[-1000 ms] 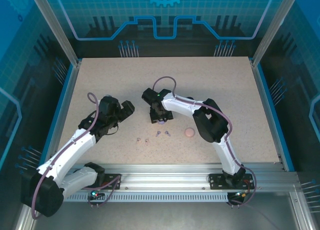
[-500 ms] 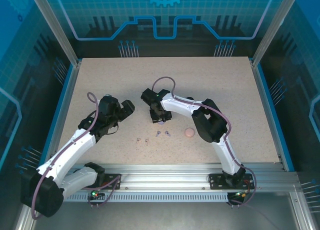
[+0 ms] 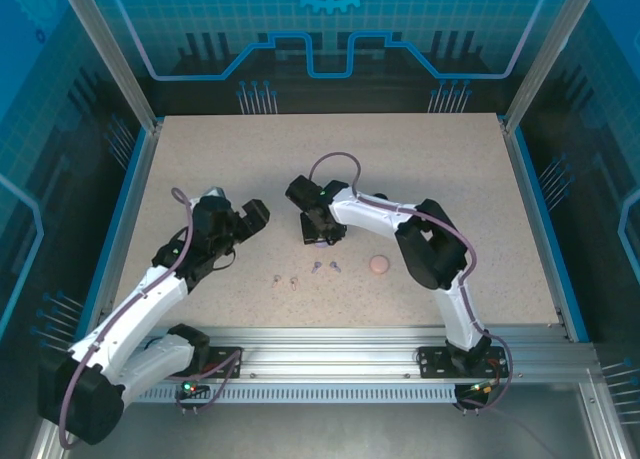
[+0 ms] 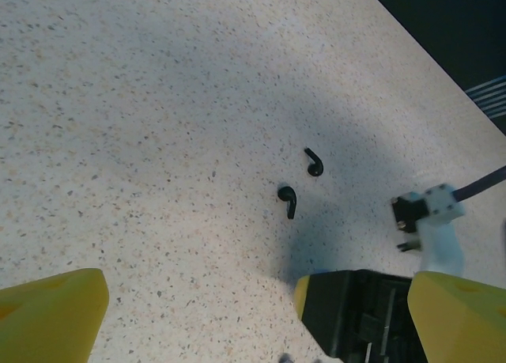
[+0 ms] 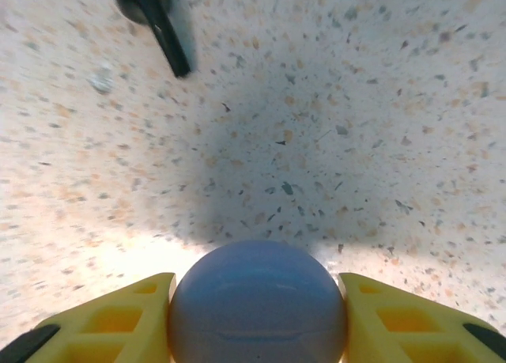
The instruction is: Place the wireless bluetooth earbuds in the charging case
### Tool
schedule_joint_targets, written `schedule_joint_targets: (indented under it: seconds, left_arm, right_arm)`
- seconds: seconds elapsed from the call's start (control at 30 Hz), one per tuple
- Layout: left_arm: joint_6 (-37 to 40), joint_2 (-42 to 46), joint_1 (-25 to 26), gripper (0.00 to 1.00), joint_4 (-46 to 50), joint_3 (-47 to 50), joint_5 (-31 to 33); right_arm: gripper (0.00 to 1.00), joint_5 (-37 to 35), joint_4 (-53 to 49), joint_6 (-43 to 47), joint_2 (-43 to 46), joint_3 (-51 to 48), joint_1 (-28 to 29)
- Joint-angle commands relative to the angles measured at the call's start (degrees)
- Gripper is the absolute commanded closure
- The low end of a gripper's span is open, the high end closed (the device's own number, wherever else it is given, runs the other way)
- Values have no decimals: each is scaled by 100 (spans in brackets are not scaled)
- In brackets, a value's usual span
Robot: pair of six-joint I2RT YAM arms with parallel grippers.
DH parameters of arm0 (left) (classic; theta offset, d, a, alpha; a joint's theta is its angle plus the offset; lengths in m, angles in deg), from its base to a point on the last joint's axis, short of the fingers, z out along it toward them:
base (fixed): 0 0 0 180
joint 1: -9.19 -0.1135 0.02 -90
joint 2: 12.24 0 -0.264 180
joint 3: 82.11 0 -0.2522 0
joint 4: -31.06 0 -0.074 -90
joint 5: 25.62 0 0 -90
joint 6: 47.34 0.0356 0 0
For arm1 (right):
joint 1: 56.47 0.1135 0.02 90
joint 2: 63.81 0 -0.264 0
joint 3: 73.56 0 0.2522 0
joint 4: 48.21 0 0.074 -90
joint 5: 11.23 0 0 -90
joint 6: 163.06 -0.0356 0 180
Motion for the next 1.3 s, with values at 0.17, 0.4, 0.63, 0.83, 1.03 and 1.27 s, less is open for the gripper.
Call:
schedule_joint_targets:
  seconds: [0.17, 0.4, 0.63, 0.83, 1.03, 1.27]
  left_arm:
    - [346, -26, 30, 1, -1710, 805, -1066]
    - [499, -281, 36, 1, -3349, 1376, -1704]
    - [357, -873, 40, 1, -4994, 1712, -2003]
    - [183, -1469, 53, 9, -6020, 1758, -2192]
    - [-66, -2290, 172, 23, -7047, 1639, -2504]
    - [-124, -2900, 450, 32, -7681, 1537, -2547]
  right_arm:
    - [67, 1, 397, -852, 860, -216, -289]
    - [67, 148, 750, -2072, 1374, -384, -624]
    - [68, 44, 1042, -3457, 1694, -628, -638]
    - [68, -252, 1354, -4366, 2060, -1126, -529]
    - [68, -346, 1457, -4540, 2140, -1178, -389]
    - [68, -294, 1510, -4469, 2055, -1032, -291]
